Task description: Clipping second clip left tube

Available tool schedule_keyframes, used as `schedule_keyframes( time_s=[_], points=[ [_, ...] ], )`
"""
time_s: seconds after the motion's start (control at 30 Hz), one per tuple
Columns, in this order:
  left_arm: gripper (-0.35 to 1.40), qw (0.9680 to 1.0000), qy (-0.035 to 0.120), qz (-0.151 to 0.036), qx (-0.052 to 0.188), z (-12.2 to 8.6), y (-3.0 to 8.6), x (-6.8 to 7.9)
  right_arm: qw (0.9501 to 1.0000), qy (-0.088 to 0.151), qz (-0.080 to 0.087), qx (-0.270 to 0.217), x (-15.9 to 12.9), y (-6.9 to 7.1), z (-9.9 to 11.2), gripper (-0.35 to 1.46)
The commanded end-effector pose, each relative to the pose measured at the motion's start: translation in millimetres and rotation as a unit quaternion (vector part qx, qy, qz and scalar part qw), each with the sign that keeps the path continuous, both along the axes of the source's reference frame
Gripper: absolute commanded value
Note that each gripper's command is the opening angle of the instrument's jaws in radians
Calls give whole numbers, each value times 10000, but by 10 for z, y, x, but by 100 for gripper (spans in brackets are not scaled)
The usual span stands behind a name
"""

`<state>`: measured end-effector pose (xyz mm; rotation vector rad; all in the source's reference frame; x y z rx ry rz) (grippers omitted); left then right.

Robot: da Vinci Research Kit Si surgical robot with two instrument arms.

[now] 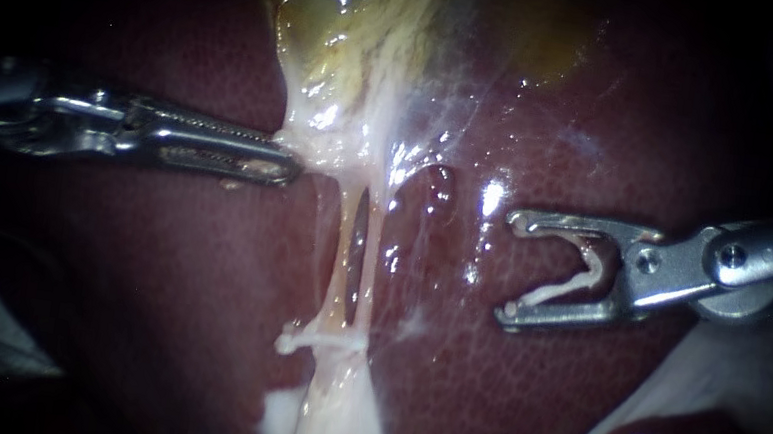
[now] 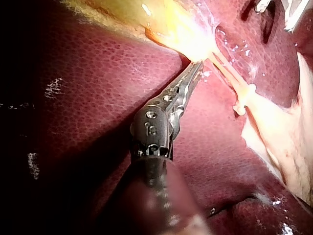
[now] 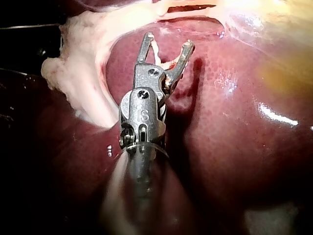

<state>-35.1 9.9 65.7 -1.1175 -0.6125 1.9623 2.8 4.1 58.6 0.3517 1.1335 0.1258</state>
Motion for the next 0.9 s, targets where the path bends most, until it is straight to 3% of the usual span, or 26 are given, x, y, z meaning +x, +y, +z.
schedule_keyframes(
  time_s=[0.03,0.23,0.43,0.53,0.73,0.9],
  points=[
    [-35,10000,-2,2,4,-2,1,1,10000,1,-1,1,0,0,0,50],
    [-35,10000,-56,27,76,-30,11,18,10000,10,-12,7,-1,0,0,50],
    [-35,9994,-305,-165,-83,-83,27,41,10000,24,-33,-13,-1,0,0,50],
    [-35,9990,-382,-201,-99,-98,29,46,10000,32,-44,-6,-1,0,0,50],
    [-35,9990,-381,-211,-133,-103,24,44,9999,75,-56,137,8,-3,-1,50],
    [-35,9990,-373,-218,-148,-99,21,42,9990,121,-34,430,35,-17,-1,49]
  ],
)
